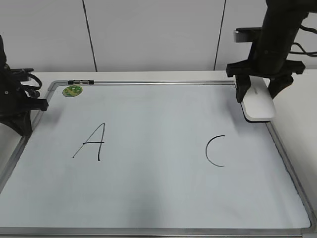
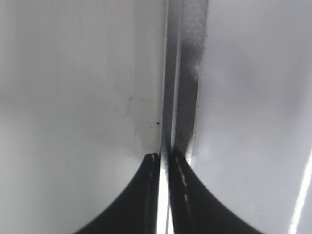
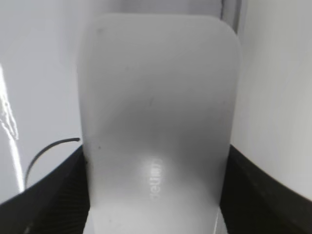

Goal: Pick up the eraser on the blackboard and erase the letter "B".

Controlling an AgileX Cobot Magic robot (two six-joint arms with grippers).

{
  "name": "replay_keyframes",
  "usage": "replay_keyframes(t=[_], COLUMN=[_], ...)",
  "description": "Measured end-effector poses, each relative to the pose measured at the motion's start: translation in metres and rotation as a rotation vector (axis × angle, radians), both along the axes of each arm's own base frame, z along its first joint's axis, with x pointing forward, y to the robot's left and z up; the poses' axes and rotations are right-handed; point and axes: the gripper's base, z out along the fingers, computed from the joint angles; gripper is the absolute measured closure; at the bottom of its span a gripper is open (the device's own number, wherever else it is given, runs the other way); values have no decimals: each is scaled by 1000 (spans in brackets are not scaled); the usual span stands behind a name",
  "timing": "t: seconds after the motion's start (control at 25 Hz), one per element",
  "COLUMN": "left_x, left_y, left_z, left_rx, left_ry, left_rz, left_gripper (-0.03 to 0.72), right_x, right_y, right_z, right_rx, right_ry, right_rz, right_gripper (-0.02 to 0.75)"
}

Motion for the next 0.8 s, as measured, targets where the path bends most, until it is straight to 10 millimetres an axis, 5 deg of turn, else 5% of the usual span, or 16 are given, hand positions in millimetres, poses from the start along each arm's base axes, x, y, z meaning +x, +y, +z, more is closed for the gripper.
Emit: replay_keyframes(t=[0.36,0.8], left_x=[0,0], left_y=[0,0], left_z=[0,0], left_rx=[0,0], left_ry=[0,0], left_rz=[0,0], left_gripper=[663,661], right_x=[3,7], right_y=[-36,-38], right_z=[-30,-52], right_rx=[29,66], right_ry=[87,131], right_rz=[-34,-15], right_gripper=[217,217])
